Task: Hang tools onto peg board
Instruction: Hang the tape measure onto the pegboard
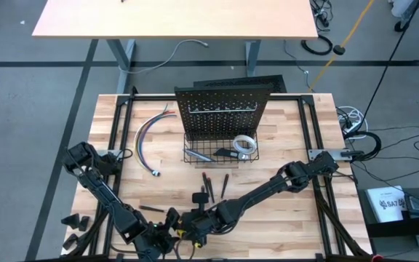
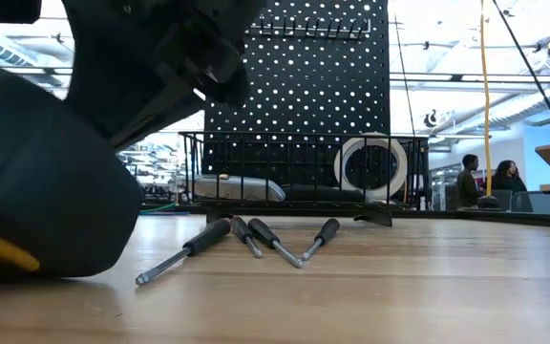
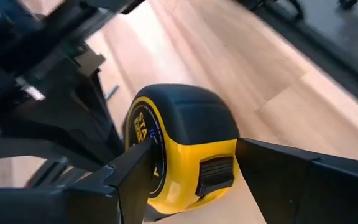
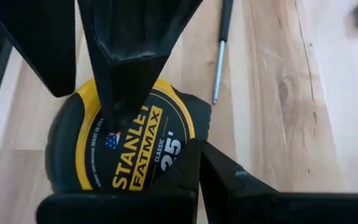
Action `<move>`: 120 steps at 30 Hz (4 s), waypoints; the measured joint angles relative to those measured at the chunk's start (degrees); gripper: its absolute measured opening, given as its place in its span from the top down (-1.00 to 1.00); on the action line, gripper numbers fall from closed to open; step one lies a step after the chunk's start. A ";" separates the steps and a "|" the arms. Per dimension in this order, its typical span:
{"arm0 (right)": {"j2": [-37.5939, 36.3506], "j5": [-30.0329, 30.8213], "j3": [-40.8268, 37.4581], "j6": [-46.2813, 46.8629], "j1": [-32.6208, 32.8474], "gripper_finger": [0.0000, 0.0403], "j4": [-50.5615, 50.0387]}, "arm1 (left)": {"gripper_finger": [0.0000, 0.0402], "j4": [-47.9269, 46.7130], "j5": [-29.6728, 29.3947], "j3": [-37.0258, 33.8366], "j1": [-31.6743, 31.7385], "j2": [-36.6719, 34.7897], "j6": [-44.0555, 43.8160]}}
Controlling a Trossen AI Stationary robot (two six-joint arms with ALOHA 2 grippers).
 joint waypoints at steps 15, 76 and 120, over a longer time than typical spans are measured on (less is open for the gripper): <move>0.56 -5.53 -0.88 2.21 -1.40 1.00 -2.22 | -0.15 -2.12 -6.49 0.63 -2.52 0.03 4.04; 0.35 -2.86 -1.97 14.09 -2.01 1.00 -1.67 | -0.46 -3.34 -10.08 0.57 3.04 0.05 4.17; 0.37 -2.93 -1.97 16.44 -2.56 1.00 -1.38 | -0.46 -2.40 -21.33 0.75 -4.41 9.39 15.90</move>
